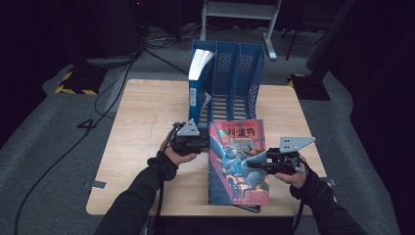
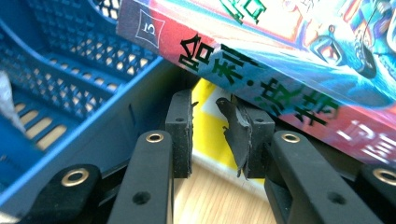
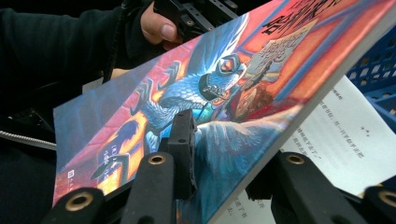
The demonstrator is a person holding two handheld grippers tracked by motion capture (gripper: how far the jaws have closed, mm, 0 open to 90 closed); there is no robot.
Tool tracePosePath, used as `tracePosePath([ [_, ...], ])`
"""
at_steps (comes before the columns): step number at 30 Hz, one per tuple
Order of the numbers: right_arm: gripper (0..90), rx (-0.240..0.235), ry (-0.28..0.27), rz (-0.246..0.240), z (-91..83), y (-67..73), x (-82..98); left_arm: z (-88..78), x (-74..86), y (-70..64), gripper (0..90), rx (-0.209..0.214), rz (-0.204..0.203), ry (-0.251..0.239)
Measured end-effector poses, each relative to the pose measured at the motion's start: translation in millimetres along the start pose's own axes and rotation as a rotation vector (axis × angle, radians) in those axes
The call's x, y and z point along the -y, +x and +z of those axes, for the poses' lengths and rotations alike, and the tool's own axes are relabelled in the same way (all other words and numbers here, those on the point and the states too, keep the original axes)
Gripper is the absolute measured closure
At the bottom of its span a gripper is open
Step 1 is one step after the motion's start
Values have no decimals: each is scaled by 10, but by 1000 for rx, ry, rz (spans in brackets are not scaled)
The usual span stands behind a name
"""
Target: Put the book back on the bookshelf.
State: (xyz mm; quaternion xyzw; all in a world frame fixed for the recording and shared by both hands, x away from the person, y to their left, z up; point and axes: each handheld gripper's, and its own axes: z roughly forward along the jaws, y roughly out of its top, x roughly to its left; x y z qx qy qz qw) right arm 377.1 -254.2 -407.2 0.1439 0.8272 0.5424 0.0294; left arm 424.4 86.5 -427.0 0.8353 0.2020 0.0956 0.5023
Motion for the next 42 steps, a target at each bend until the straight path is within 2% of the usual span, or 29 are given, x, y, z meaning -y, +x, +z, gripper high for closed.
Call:
tracePosePath([
  [7,705,10,-28,-27,-56,55,-40,-22,-120,-34,718,25,19,-25],
  [15,713,14,-39,-10,-173,101,-90,-2,-259,-71,751,64,44,-39],
  [21,749,50,-37,-9,-281,79,-42,120,-341,-44,754,103,36,-57],
  [23,765,66,-38,-2,-289,62,-10,154,-351,-16,754,120,14,-70],
  [26,770,85,-41,-4,-285,53,22,171,-377,5,765,120,4,-84],
  [29,776,101,-55,-15,-284,60,29,125,-447,-24,777,113,33,-92],
  [34,793,132,-86,-35,-264,78,15,57,-548,-19,787,110,57,-115],
  [42,814,201,-123,-104,-245,127,-51,-56,-703,-41,799,108,96,-142],
])
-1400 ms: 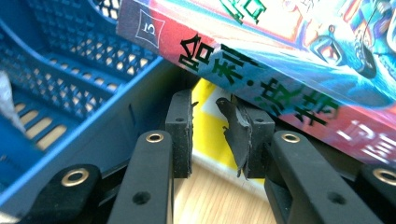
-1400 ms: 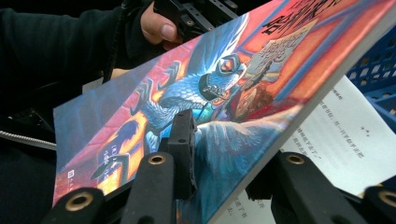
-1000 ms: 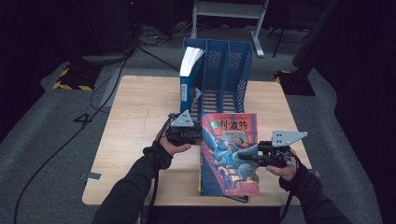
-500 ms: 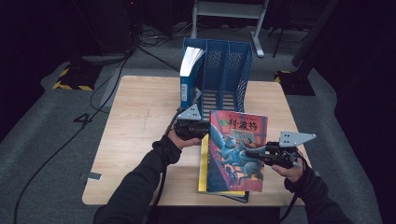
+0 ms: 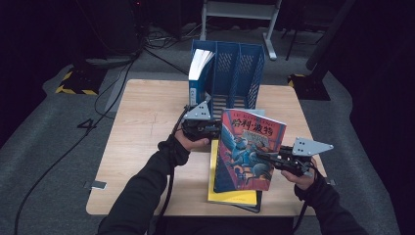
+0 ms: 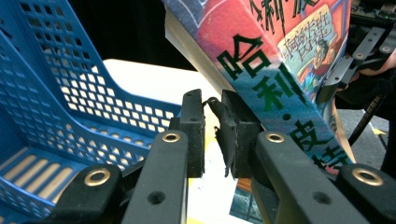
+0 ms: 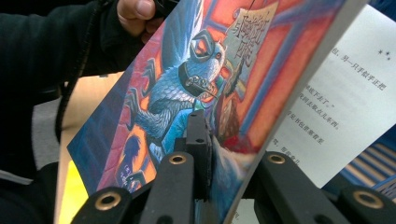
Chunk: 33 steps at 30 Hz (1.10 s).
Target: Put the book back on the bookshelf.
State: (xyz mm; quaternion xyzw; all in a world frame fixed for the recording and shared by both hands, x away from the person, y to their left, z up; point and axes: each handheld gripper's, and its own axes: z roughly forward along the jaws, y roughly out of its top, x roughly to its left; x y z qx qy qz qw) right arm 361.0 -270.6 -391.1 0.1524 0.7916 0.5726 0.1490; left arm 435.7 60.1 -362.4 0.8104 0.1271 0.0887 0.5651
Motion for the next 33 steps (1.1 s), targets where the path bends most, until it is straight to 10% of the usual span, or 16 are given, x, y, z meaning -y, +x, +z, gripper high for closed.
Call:
tracePosePath([
  [18,841,79,-46,-109,62,113,-68,-164,-211,-162,819,21,75,-59],
  [33,842,48,-63,-129,-7,203,-39,-326,-27,-344,635,-106,63,-88],
])
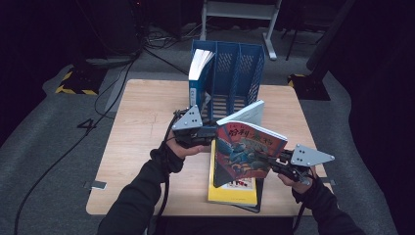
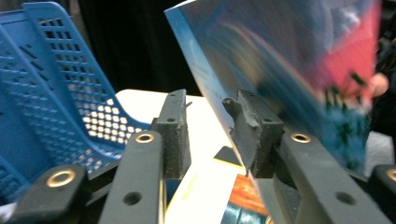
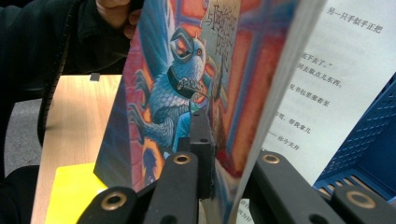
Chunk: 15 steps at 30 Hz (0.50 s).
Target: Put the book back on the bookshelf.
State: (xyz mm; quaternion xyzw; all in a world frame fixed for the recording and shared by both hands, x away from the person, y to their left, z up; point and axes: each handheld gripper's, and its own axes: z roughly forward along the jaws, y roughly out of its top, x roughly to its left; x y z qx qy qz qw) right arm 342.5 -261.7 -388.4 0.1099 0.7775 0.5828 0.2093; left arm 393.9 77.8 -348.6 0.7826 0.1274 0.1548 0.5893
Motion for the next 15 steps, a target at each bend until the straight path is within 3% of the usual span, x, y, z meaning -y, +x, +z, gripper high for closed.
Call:
tracePosePath([
  [8,845,-21,-2,-20,-65,32,16,-111,139,-118,466,-28,-23,45],
  [15,845,-26,2,-43,-101,84,17,-219,214,-277,412,-44,-3,96],
])
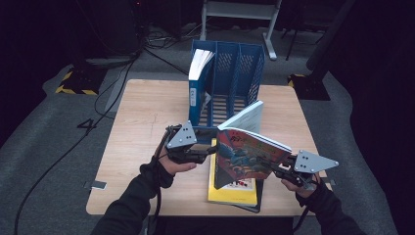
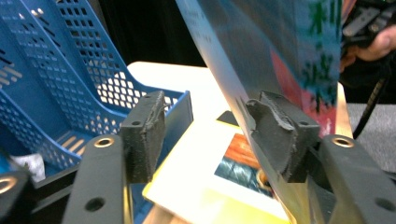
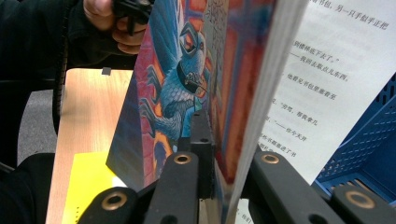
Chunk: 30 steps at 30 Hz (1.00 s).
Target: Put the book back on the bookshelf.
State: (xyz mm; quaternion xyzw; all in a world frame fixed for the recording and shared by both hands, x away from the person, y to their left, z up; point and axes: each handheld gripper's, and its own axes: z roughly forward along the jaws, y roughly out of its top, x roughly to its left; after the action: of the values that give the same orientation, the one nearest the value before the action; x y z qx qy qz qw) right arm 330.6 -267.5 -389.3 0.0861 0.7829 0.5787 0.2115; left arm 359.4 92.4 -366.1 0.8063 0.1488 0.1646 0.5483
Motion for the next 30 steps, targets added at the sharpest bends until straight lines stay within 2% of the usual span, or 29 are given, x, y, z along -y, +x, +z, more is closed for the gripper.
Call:
tracePosePath([
  [3,845,-2,-1,0,-10,14,2,-29,60,-67,399,-11,1,26],
  [6,845,-2,1,-1,-18,18,3,-38,123,-110,385,-2,2,64],
  [8,845,-1,-1,-2,-20,21,6,-55,175,-137,368,16,-1,87],
  [10,845,-6,-5,0,-22,24,9,-69,231,-177,350,64,-21,94],
  [14,845,-5,-4,-4,-24,35,7,2,279,-297,330,115,-19,108],
  [16,845,-5,-5,-1,-26,40,9,71,287,-334,341,141,-21,100],
  [19,845,-6,-3,-3,-35,51,9,188,304,-381,402,180,-18,90],
  [23,843,-5,-3,-15,-50,77,7,344,311,-396,431,195,-45,76],
  [28,827,-9,3,-21,-86,93,11,453,240,-359,535,195,-79,10],
  [30,808,-1,8,-20,-104,95,18,468,188,-362,556,197,-70,-19],
])
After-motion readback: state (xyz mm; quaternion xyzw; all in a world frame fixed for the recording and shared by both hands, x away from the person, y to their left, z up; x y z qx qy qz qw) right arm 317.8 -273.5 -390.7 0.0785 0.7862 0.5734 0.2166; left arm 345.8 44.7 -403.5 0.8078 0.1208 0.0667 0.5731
